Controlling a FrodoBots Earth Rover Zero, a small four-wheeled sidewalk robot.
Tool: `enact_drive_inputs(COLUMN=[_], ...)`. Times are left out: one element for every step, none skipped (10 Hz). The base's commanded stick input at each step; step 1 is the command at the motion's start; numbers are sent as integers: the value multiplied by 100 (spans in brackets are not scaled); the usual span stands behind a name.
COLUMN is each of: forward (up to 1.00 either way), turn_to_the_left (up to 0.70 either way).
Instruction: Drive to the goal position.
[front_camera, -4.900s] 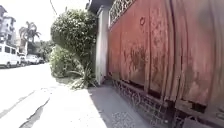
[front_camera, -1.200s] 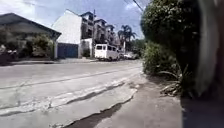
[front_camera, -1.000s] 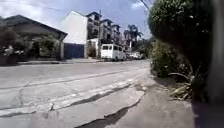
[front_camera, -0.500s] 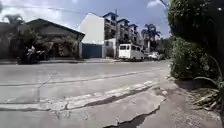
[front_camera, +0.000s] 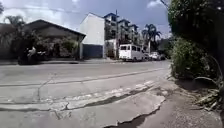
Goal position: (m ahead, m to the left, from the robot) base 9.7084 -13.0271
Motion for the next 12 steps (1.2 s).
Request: enact_drive_inputs(forward=[4, 1, 0, 0, 0, 0, 0, 0, 0, 0, 0, 0], turn_to_the_left=[3, 0, 0, 0, 0, 0, 0, 0, 0, 0, 0, 1])
